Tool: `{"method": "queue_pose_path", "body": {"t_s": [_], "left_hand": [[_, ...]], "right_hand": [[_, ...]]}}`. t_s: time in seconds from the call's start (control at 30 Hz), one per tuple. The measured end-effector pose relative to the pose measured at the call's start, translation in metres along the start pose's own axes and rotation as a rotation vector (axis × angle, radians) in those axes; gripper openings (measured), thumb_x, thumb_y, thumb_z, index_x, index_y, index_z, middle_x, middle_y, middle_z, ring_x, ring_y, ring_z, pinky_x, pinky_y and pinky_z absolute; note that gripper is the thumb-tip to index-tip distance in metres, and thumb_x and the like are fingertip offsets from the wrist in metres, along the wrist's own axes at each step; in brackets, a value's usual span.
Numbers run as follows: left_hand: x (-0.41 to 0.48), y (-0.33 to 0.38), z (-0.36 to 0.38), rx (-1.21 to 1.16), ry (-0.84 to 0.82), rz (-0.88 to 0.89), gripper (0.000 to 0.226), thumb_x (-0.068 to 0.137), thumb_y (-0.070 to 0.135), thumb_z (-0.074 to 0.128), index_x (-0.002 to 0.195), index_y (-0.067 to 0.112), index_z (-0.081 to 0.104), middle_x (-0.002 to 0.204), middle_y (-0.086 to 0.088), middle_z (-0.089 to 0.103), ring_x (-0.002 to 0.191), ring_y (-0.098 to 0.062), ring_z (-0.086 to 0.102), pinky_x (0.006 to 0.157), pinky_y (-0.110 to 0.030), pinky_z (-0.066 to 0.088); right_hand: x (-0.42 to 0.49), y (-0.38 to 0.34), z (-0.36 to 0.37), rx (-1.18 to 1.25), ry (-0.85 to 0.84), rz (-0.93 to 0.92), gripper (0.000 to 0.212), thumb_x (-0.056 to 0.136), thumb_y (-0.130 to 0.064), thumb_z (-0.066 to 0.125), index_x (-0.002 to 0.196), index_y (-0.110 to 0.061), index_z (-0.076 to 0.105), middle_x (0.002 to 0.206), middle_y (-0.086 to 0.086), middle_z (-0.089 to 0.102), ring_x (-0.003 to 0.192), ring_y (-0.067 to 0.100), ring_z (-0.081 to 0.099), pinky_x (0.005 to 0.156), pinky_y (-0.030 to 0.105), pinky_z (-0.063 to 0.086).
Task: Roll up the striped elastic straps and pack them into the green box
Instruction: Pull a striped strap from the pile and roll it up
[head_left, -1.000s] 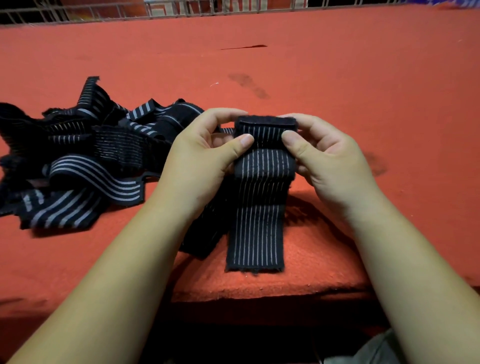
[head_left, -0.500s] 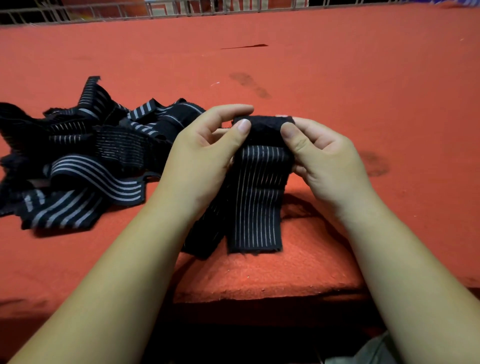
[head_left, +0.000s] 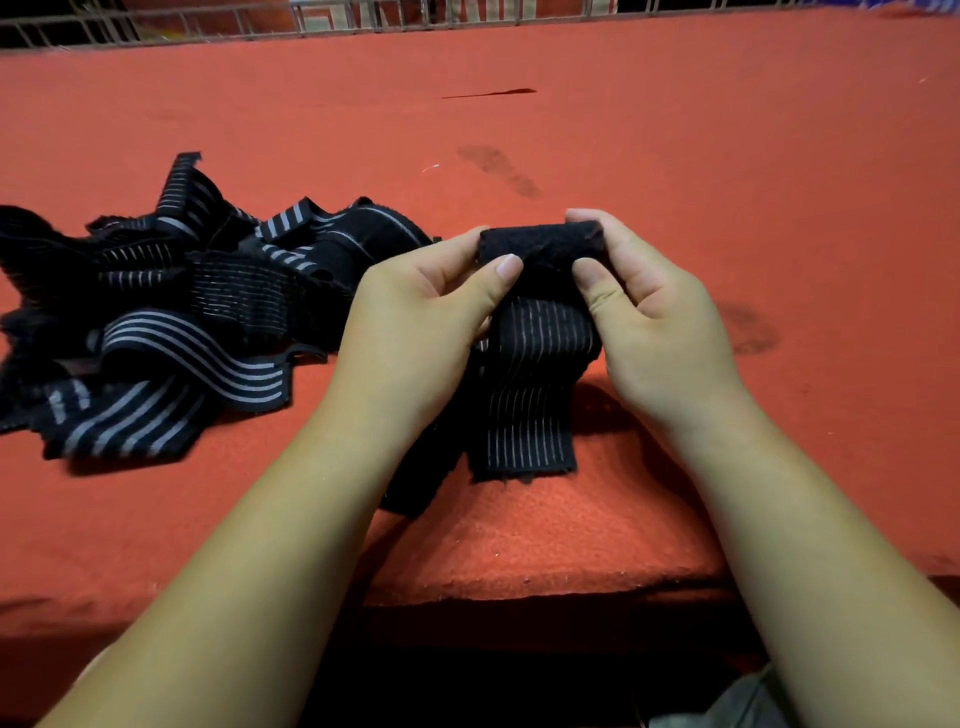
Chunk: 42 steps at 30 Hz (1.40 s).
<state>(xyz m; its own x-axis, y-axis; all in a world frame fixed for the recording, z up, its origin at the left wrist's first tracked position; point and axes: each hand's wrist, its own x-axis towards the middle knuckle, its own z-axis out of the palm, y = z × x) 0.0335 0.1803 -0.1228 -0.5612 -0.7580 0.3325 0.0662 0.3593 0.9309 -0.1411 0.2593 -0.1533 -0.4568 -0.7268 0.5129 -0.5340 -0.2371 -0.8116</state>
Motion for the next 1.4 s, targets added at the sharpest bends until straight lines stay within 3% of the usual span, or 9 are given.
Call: {"method": "queue_pose_path", "body": {"t_s": [0.1, 0.27, 0.4, 0.53, 0.7, 0.87, 1.1, 1.23, 1.4], "left_hand": [[0.004, -0.003, -0.001, -0.022, 0.012, 0.008, 0.025, 0.104, 0.016, 0.070, 0.128, 0.020, 0.077, 0.112, -0.023, 0.077, 0.099, -0.031, 0.075, 0.094, -0.048, 0.059], [0.009, -0.011, -0.008, -0.121, 0.026, -0.026, 0.034, 0.099, 0.007, 0.072, 0.131, 0.019, 0.072, 0.109, -0.017, 0.079, 0.107, -0.037, 0.076, 0.106, -0.063, 0.055], [0.010, -0.009, -0.012, -0.122, -0.019, -0.014, 0.038, 0.100, 0.001, 0.069, 0.134, 0.019, 0.069, 0.114, -0.017, 0.079, 0.111, -0.032, 0.077, 0.099, -0.048, 0.061], [0.009, -0.003, -0.010, -0.130, -0.007, -0.049, 0.039, 0.101, -0.001, 0.069, 0.136, 0.017, 0.069, 0.096, -0.003, 0.080, 0.084, -0.010, 0.077, 0.072, -0.023, 0.059], [0.006, 0.002, -0.007, -0.139, -0.004, -0.110, 0.038, 0.101, 0.008, 0.074, 0.136, 0.019, 0.069, 0.108, -0.017, 0.081, 0.104, -0.031, 0.080, 0.096, -0.052, 0.064], [0.007, -0.002, -0.008, -0.125, 0.043, -0.110, 0.036, 0.098, 0.008, 0.077, 0.130, 0.022, 0.071, 0.098, -0.015, 0.076, 0.107, -0.048, 0.075, 0.099, -0.073, 0.054], [0.004, 0.000, -0.005, -0.108, 0.008, -0.104, 0.034, 0.098, 0.013, 0.078, 0.129, 0.023, 0.070, 0.091, -0.008, 0.073, 0.092, -0.030, 0.078, 0.093, -0.061, 0.061], [0.004, 0.001, -0.006, -0.092, 0.010, -0.103, 0.033, 0.097, 0.014, 0.079, 0.127, 0.024, 0.071, 0.087, -0.004, 0.072, 0.085, -0.023, 0.073, 0.081, -0.049, 0.059], [0.003, 0.004, -0.007, -0.071, 0.009, -0.072, 0.034, 0.100, 0.018, 0.078, 0.131, 0.029, 0.072, 0.101, -0.017, 0.077, 0.097, -0.030, 0.079, 0.092, -0.055, 0.065]], "right_hand": [[0.001, 0.002, -0.001, 0.026, -0.021, 0.000, 0.039, 0.107, -0.021, 0.058, 0.145, -0.025, 0.063, 0.136, -0.014, 0.070, 0.130, 0.001, 0.062, 0.119, 0.035, 0.045], [0.004, -0.003, -0.007, 0.159, -0.151, -0.001, 0.039, 0.105, -0.014, 0.064, 0.143, -0.024, 0.063, 0.130, 0.001, 0.073, 0.118, 0.008, 0.067, 0.106, 0.034, 0.051], [0.003, -0.007, -0.011, 0.258, -0.156, 0.015, 0.038, 0.104, -0.023, 0.069, 0.142, -0.027, 0.065, 0.119, 0.029, 0.067, 0.100, 0.015, 0.062, 0.091, 0.036, 0.051], [0.004, -0.007, -0.011, 0.232, -0.142, -0.006, 0.033, 0.105, -0.012, 0.066, 0.138, -0.019, 0.066, 0.125, 0.016, 0.072, 0.107, 0.012, 0.066, 0.100, 0.033, 0.053], [0.004, -0.007, -0.010, 0.266, -0.132, -0.013, 0.034, 0.105, -0.006, 0.064, 0.135, -0.021, 0.064, 0.119, 0.019, 0.072, 0.106, 0.014, 0.065, 0.099, 0.037, 0.054], [0.003, -0.008, -0.010, 0.319, -0.121, 0.025, 0.036, 0.104, -0.010, 0.068, 0.139, -0.018, 0.064, 0.102, 0.002, 0.072, 0.095, 0.008, 0.065, 0.088, 0.027, 0.055], [0.005, -0.008, -0.010, 0.319, -0.068, 0.046, 0.019, 0.108, -0.011, 0.062, 0.125, -0.013, 0.070, 0.104, -0.008, 0.077, 0.097, 0.005, 0.071, 0.088, 0.024, 0.056], [0.003, -0.008, -0.010, 0.259, -0.086, 0.056, 0.019, 0.110, -0.017, 0.061, 0.126, -0.016, 0.071, 0.085, 0.002, 0.070, 0.071, 0.009, 0.063, 0.067, 0.027, 0.051], [0.003, -0.008, -0.009, 0.265, -0.072, 0.053, 0.022, 0.110, -0.015, 0.060, 0.129, -0.014, 0.070, 0.096, 0.001, 0.078, 0.087, 0.009, 0.071, 0.081, 0.028, 0.056]]}}
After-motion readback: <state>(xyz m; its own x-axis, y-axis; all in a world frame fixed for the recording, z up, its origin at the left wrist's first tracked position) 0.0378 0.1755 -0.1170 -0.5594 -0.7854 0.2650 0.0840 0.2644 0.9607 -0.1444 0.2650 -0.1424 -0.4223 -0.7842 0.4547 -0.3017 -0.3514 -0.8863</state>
